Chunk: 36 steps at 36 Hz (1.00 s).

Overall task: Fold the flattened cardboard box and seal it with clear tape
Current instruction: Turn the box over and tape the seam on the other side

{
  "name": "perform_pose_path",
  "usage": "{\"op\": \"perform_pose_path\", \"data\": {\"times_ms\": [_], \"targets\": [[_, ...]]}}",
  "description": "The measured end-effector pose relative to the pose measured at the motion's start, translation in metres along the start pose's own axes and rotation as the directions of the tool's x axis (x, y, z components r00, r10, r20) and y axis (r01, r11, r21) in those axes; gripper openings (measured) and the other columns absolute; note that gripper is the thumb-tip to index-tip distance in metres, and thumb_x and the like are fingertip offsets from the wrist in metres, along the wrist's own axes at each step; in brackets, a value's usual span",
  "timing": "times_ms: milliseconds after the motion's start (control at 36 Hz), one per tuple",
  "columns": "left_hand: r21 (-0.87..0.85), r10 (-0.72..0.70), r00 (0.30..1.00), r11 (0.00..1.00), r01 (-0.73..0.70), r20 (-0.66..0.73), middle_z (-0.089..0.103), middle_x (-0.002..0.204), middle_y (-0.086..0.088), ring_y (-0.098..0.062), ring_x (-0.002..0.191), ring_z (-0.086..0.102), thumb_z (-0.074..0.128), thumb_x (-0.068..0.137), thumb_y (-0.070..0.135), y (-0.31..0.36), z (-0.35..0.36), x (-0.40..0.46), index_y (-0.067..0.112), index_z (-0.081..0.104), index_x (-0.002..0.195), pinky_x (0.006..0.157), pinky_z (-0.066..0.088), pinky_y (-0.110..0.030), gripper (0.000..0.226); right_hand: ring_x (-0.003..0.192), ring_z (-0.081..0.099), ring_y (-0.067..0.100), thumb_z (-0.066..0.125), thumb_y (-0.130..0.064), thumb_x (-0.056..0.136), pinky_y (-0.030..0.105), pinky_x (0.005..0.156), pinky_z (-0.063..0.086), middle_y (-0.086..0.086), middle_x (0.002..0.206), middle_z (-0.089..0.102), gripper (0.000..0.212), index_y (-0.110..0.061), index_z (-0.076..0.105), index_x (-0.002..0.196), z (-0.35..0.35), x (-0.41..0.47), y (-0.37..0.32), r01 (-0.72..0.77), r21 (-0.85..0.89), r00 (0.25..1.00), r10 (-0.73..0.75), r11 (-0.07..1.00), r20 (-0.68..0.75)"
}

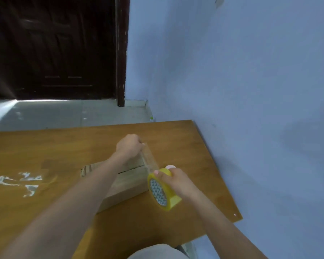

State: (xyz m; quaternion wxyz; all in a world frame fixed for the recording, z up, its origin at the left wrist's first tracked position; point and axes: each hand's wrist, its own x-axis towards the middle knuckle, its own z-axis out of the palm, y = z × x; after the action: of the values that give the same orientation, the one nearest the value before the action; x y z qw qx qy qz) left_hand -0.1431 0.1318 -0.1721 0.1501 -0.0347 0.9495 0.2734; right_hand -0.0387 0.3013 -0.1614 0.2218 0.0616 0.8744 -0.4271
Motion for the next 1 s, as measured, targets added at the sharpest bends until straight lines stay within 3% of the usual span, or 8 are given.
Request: {"op": "perform_pose_path", "data": {"times_ms": [56, 139, 222, 278, 361, 417, 667, 1000], "targets": [[-0.033, 0.012, 1.0, 0.999, -0.011, 0.01, 0.064, 0.088, -0.007, -0.026, 0.082, 0.056, 0.049, 0.093, 0.02, -0.005, 0.001, 0.003, 0.012, 0.066, 0.086, 0.063, 0.04, -0.03, 0.02, 0.068, 0.053, 0.017, 0.054, -0.073, 0.066, 0.029, 0.06, 0.037, 0.008, 0.075, 0.05, 0.076, 0.002, 0.054, 0.08, -0.003, 0.0, 0.002, -0.018, 0.02, 0.999, 0.018, 1.0, 0.027], [-0.108, 0.044, 0.999, 0.993, -0.042, 0.013, 0.065, 0.085, -0.013, -0.031, 0.084, 0.059, 0.051, 0.094, 0.024, -0.016, 0.009, 0.007, 0.014, 0.057, 0.07, 0.067, 0.043, -0.033, 0.026, 0.066, 0.055, 0.011, 0.059, -0.057, 0.082, 0.024, 0.059, 0.04, 0.002, 0.076, 0.056, 0.054, -0.004, 0.058, 0.086, -0.005, -0.003, 0.01, -0.033, 0.041, 0.993, 0.028, 0.999, 0.112], [-0.143, 0.076, 0.997, 0.987, -0.076, -0.001, 0.056, 0.074, -0.009, -0.031, 0.077, 0.053, 0.052, 0.094, 0.025, -0.024, 0.016, 0.008, 0.017, 0.049, 0.062, 0.066, 0.037, -0.034, 0.034, 0.076, 0.055, 0.009, 0.061, -0.058, 0.08, 0.026, 0.067, 0.041, 0.0, 0.085, 0.057, 0.063, 0.001, 0.059, 0.102, -0.005, -0.007, 0.016, -0.036, 0.045, 0.978, 0.026, 0.998, 0.207], [-0.158, 0.103, 0.994, 0.982, -0.107, -0.029, 0.054, 0.073, -0.008, -0.029, 0.077, 0.051, 0.052, 0.095, 0.025, -0.025, 0.02, 0.007, 0.015, 0.051, 0.064, 0.07, 0.037, -0.036, 0.032, 0.088, 0.064, 0.015, 0.063, -0.036, 0.088, 0.025, 0.075, 0.049, 0.007, 0.098, 0.067, 0.04, -0.002, 0.06, 0.109, -0.002, -0.009, 0.02, -0.046, 0.053, 0.974, 0.033, 0.998, 0.223], [-0.212, 0.146, 0.985, 0.963, -0.163, -0.095, 0.05, 0.069, -0.003, -0.024, 0.074, 0.046, 0.054, 0.094, 0.021, -0.027, 0.024, 0.006, 0.016, 0.049, 0.062, 0.061, 0.027, -0.032, 0.033, 0.097, 0.065, 0.027, 0.064, -0.024, 0.088, 0.041, 0.088, 0.05, 0.019, 0.108, 0.066, 0.029, -0.003, 0.061, 0.108, 0.001, -0.009, 0.024, -0.054, 0.111, 0.98, 0.032, 0.992, 0.195], [-0.269, 0.157, 0.978, 0.945, -0.189, -0.136, 0.046, 0.066, 0.003, -0.019, 0.077, 0.043, 0.054, 0.094, 0.019, -0.028, 0.026, 0.005, 0.017, 0.049, 0.063, 0.061, 0.023, -0.031, 0.031, 0.091, 0.065, 0.023, 0.065, -0.02, 0.088, 0.039, 0.085, 0.051, 0.017, 0.103, 0.067, 0.027, -0.002, 0.061, 0.108, 0.004, -0.01, 0.024, -0.062, 0.171, 0.981, 0.029, 0.983, 0.19], [-0.332, 0.113, 0.958, 0.922, -0.2, -0.265, 0.055, 0.083, 0.002, -0.016, 0.089, 0.046, 0.052, 0.095, 0.019, -0.031, 0.045, -0.009, 0.008, 0.067, 0.088, 0.069, 0.033, -0.03, 0.02, 0.07, 0.064, 0.009, 0.058, -0.022, 0.093, 0.018, 0.062, 0.05, 0.002, 0.085, 0.065, 0.016, -0.008, 0.061, 0.099, 0.009, -0.013, 0.034, -0.131, 0.306, 0.98, 0.077, 0.943, 0.184], [-0.306, 0.088, 0.967, 0.938, -0.162, -0.241, 0.059, 0.087, 0.0, -0.015, 0.082, 0.049, 0.05, 0.096, 0.025, -0.036, 0.046, -0.001, 0.012, 0.064, 0.086, 0.063, 0.031, -0.029, 0.021, 0.081, 0.064, 0.023, 0.052, -0.029, 0.095, 0.026, 0.064, 0.054, 0.01, 0.093, 0.065, 0.017, -0.014, 0.059, 0.1, 0.009, -0.02, 0.021, -0.084, 0.374, 0.99, 0.036, 0.924, 0.134]]}}
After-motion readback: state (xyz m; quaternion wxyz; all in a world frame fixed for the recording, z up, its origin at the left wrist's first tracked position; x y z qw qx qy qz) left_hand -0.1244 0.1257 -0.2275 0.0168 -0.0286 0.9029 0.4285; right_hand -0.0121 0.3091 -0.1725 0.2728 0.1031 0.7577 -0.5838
